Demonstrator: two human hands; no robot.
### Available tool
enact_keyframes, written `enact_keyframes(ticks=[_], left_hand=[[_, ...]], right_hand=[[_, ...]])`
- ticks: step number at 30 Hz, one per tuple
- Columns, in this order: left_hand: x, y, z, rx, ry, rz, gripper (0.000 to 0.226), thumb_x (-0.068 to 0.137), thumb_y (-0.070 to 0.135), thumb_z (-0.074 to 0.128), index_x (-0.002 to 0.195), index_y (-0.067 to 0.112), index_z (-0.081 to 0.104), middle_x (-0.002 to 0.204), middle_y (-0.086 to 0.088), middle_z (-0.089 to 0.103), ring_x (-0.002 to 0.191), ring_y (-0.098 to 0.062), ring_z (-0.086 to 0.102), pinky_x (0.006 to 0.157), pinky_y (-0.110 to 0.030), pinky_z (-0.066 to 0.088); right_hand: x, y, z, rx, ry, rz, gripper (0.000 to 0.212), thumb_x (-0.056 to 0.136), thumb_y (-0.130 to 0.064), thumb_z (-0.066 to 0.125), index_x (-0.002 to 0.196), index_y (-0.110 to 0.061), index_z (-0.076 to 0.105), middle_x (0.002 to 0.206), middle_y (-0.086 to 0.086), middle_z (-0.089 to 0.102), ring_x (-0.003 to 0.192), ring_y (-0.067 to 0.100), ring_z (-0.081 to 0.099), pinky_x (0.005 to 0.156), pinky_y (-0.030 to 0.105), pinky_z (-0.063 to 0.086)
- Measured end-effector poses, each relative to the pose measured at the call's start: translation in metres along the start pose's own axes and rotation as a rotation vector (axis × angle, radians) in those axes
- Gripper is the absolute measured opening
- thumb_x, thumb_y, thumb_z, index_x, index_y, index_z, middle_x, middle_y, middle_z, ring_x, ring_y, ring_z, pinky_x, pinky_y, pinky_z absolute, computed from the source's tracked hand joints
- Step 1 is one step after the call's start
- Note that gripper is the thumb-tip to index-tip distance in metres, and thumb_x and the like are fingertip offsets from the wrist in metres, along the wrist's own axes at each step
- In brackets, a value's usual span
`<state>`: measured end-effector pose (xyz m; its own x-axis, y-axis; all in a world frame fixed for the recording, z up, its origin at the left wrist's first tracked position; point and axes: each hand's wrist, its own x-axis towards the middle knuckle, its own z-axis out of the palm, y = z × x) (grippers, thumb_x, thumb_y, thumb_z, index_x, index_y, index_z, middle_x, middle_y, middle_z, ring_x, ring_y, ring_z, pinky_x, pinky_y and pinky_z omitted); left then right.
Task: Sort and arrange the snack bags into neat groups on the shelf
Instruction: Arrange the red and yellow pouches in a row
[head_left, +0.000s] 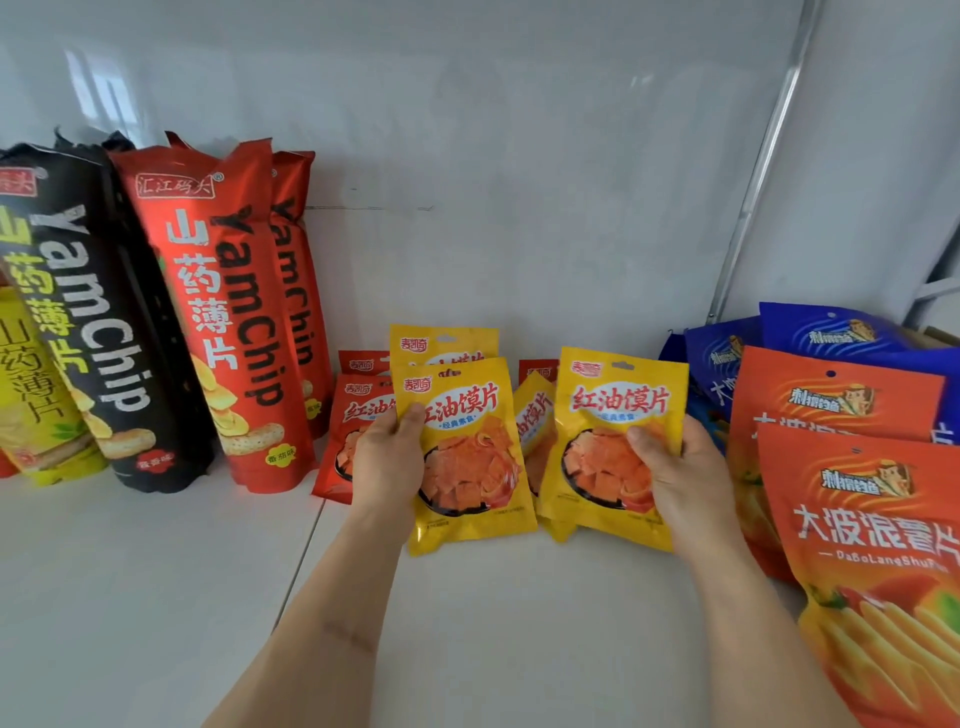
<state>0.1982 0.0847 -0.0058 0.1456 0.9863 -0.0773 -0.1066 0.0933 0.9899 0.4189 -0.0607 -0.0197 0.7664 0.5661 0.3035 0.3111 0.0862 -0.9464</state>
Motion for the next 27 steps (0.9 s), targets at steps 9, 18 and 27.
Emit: enact_keyframes(ticks=[9,18,27], left_hand=[[-0.006,-0.003,0.011,-0.160,-0.091,-0.124,0.061,0.088,0.044,0.071,0.143,0.022,0.053,0.130,0.005,0.065,0.123,-0.023,0.061,0.107,-0.049,0.048],[-0.008,-0.008,0.017,-0.199,-0.206,-0.163,0.038,0.094,0.057,0.059,0.116,0.028,0.068,0.100,0.003,0.079,0.093,-0.020,0.076,0.092,-0.045,0.059],[0.009,-0.012,0.002,-0.148,-0.080,-0.012,0.046,0.087,0.055,0.064,0.124,0.029,0.067,0.117,0.009,0.074,0.111,-0.021,0.069,0.097,-0.046,0.055]], right_hand=[[-0.010,-0.008,0.012,0.122,-0.133,-0.043,0.014,0.094,-0.029,0.065,0.107,-0.030,0.070,0.107,-0.011,0.074,0.101,0.011,0.069,0.089,0.038,0.054],[-0.026,-0.014,0.058,-0.204,-0.326,-0.029,0.021,0.089,-0.033,0.070,0.110,-0.034,0.065,0.107,-0.017,0.069,0.102,0.005,0.063,0.085,0.026,0.049],[-0.014,-0.020,0.063,-0.507,-0.121,-0.068,0.056,0.090,-0.056,0.058,0.132,-0.018,0.057,0.124,-0.002,0.060,0.120,0.019,0.054,0.092,0.031,0.043]])
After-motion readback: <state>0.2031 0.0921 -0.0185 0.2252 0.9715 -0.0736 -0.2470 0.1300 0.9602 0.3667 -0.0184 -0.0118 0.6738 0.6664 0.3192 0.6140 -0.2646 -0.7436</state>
